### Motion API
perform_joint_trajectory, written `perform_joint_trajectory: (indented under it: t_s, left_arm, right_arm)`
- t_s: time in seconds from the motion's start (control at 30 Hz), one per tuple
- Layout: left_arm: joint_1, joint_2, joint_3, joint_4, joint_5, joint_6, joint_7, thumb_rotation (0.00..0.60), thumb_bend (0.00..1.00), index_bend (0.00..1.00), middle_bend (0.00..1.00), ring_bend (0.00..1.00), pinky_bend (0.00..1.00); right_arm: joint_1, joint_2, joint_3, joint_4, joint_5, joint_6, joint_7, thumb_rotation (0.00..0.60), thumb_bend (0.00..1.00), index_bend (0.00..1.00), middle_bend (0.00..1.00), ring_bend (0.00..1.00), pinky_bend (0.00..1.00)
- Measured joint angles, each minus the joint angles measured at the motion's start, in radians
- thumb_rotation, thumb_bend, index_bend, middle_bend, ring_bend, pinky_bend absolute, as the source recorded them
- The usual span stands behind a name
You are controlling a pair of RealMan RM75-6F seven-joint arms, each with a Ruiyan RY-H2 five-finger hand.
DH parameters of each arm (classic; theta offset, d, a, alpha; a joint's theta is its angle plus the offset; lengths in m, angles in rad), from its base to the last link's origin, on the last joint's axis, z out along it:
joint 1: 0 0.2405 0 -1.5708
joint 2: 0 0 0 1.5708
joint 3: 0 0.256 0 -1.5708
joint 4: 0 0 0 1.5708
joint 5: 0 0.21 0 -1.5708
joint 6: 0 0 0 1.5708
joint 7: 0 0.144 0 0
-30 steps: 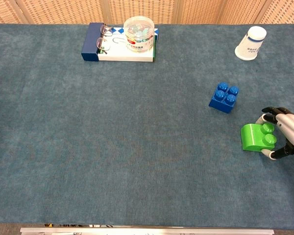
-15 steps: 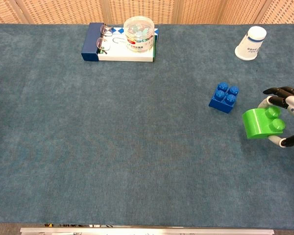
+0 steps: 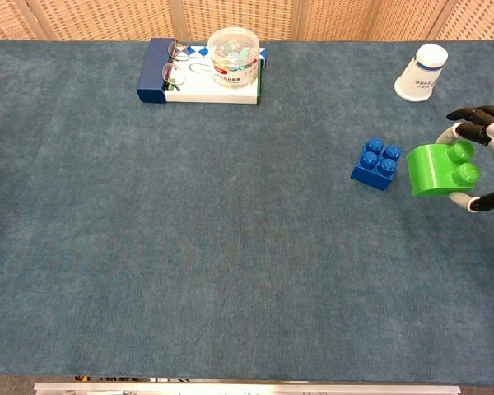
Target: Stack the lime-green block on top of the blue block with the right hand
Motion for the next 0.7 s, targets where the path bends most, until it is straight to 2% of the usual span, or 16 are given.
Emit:
perform_joint_trajectory:
  t_s: [0.37, 0.7]
  left_arm:
    - [0.0, 0.001, -0.002, 0.001, -0.006, -0.001, 0.0, 0.6, 0.2, 0.36, 0.36, 0.27, 0.4]
    - [-0.009, -0.01, -0.017, 0.021, -0.042, -0.021, 0.017, 0.6, 0.2, 0.36, 0.36, 0.27, 0.4]
  right_arm:
    - [0.044, 0.001, 0.038, 0.034, 0.021, -0.059, 0.032, 0.6, 0.26, 0.47, 0.14, 0.0, 0.16]
    - [0.126, 0.127, 0.039, 0.075, -0.047, -0.217, 0.166, 0.6, 0.26, 0.47, 0.14, 0.0, 0.16]
